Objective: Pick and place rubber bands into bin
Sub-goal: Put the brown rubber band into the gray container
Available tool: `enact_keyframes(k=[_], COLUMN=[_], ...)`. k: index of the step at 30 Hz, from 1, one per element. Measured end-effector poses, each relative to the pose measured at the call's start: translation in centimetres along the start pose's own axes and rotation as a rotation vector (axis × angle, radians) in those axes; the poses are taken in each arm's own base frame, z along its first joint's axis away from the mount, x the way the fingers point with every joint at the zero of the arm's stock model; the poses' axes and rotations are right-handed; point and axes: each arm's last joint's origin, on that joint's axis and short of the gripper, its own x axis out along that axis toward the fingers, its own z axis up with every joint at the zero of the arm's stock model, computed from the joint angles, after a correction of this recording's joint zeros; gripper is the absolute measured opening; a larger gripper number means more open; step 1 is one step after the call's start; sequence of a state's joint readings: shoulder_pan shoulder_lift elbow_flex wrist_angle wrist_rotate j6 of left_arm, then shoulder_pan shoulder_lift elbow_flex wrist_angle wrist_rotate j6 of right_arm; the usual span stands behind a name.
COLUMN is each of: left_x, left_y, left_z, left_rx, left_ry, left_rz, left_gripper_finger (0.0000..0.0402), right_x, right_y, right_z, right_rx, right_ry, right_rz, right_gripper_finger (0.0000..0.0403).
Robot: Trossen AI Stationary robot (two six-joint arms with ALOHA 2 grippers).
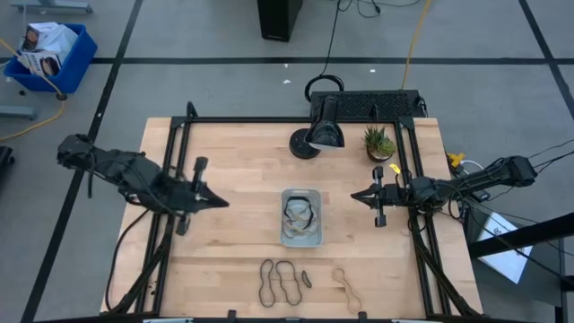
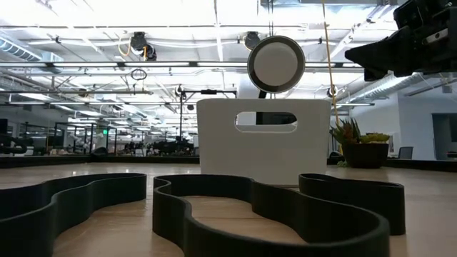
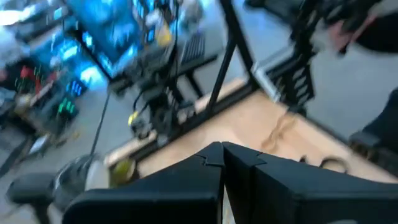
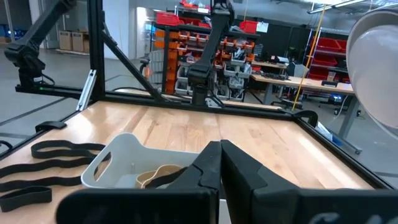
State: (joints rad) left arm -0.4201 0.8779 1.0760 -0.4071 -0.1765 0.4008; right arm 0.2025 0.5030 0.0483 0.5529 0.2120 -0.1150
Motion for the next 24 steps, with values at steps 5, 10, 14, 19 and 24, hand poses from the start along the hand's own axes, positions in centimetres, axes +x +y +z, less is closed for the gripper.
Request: enact_keyframes(k=[5,10,14,19,24], left_x=[-1.3,-0.9,0.2,0.4,0.0], left_y=[-1.1,-2.8,-4.7,-6.1,-7.0], left_z=[-3.9,-8.9,-12.6,-15.6,-17.9], left_rx=[-0.026,-0.126,-0.144,-0.100,-0.082], left_ry=[-0.183,-0.243,-0.307,-0.331,-0.330], left_rz=[-0.024,-0.043,-0.070,-0.050,-0.044], left_gripper_finger=[0.0002,0.0001,0.0001,0.0001,0.0001], right_x=[0.0,0.0,0.0,0.0,0.0], right_y=[0.0,0.0,0.0,0.0,0.0], right_z=[0.0,0.0,0.2,0.3,0.3], right_rx=[0.027,0.056,0.065,0.084,0.091], right_ry=[-0.004,-0.004,-0.017,-0.032,-0.029], right_rz=[0.000,0.000,-0.001,-0.002,-0.002], right_gripper_finger=[0.0004,0.0004,0.0004,0.0004,0.0004])
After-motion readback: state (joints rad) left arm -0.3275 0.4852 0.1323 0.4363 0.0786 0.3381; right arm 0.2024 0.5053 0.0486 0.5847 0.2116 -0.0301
